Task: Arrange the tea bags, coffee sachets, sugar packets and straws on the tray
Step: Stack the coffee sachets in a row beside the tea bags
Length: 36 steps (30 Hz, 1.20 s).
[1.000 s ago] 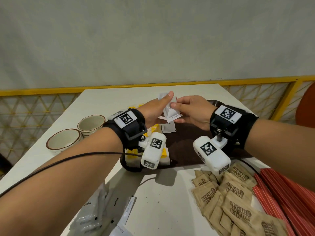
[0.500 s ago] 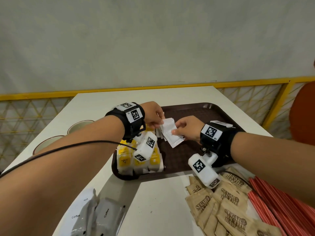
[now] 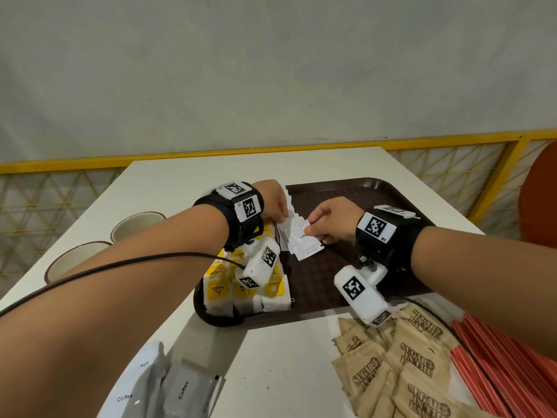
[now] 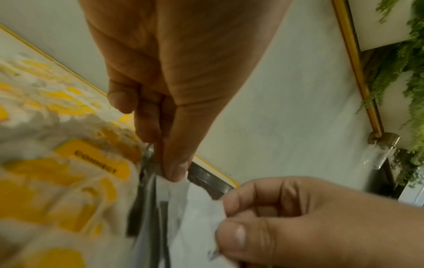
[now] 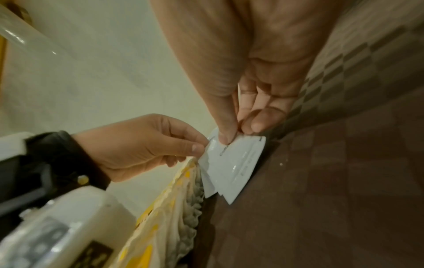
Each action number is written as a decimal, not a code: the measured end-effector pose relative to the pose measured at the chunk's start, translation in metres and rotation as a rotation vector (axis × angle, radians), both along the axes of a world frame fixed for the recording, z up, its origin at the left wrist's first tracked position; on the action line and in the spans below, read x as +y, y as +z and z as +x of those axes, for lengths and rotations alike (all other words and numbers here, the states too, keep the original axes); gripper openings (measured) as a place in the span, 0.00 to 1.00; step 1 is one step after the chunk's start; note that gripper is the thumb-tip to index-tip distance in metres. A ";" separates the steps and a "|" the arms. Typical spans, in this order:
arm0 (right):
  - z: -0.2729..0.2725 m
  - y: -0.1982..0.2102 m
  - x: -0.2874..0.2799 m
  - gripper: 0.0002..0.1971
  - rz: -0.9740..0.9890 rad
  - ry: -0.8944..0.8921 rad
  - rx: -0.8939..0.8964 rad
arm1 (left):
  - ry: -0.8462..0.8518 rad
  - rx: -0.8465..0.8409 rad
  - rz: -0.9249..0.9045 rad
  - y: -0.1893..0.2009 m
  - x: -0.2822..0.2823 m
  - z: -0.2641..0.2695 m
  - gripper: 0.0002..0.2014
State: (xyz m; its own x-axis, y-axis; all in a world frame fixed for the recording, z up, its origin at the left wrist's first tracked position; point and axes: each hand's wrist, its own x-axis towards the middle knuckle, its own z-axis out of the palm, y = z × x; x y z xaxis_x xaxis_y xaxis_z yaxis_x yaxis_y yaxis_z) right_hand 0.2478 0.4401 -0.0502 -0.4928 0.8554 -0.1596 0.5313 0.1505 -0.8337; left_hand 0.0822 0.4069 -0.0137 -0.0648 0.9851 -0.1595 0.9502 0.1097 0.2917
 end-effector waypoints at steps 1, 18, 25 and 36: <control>-0.001 0.000 0.000 0.08 0.008 0.004 -0.019 | 0.003 -0.004 0.019 0.002 0.000 -0.001 0.08; -0.011 0.002 -0.010 0.04 -0.053 -0.050 0.034 | 0.242 -0.340 0.259 0.006 -0.045 -0.034 0.07; -0.018 -0.003 -0.010 0.19 -0.005 0.001 0.007 | 0.273 -0.308 0.261 0.002 -0.040 -0.035 0.09; -0.015 0.001 -0.006 0.23 0.077 0.091 -0.071 | 0.221 -0.090 0.169 0.000 0.001 -0.019 0.09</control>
